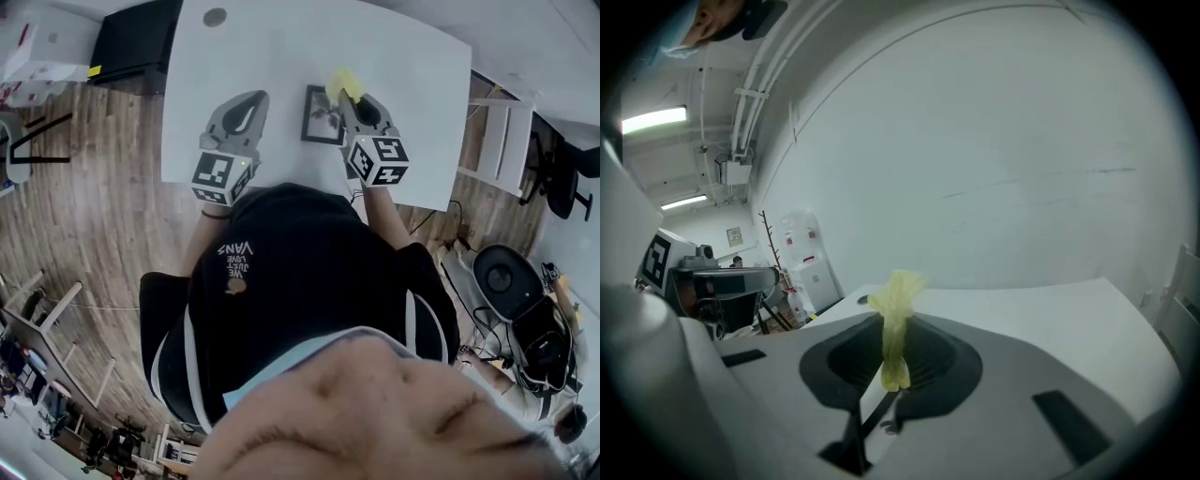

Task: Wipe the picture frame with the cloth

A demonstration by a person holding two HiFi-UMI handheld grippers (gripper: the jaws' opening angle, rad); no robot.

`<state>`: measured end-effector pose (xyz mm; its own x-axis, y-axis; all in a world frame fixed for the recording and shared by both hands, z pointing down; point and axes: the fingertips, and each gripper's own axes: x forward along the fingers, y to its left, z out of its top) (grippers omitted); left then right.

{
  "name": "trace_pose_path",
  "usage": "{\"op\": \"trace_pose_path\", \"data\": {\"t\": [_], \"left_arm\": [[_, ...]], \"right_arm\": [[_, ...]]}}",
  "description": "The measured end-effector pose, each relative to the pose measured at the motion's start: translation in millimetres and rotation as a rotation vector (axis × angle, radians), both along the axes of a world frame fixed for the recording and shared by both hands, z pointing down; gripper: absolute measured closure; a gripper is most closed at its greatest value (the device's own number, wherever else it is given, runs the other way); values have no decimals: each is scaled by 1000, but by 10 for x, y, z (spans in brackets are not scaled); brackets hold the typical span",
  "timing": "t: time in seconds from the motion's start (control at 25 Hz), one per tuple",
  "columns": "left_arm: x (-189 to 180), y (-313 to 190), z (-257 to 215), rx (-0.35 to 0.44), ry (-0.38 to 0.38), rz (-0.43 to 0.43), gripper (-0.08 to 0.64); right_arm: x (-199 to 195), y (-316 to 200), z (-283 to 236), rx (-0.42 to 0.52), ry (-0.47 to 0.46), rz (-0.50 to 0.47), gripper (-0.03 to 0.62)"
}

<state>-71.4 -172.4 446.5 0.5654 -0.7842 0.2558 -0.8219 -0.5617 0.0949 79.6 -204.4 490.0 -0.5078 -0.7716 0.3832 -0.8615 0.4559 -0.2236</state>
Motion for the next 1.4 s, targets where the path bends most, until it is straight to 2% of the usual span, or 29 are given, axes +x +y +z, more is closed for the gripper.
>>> {"op": "trace_pose_path", "data": {"t": [0.68,1.4], "left_arm": [[-72,57,70,-29,-18,-59,541],[-102,103,108,-40,-18,-60,541]], "right_arm": [[-136,3,597,-146,17,-55,546],[-350,131,1088,-285,47,-126,546]]}}
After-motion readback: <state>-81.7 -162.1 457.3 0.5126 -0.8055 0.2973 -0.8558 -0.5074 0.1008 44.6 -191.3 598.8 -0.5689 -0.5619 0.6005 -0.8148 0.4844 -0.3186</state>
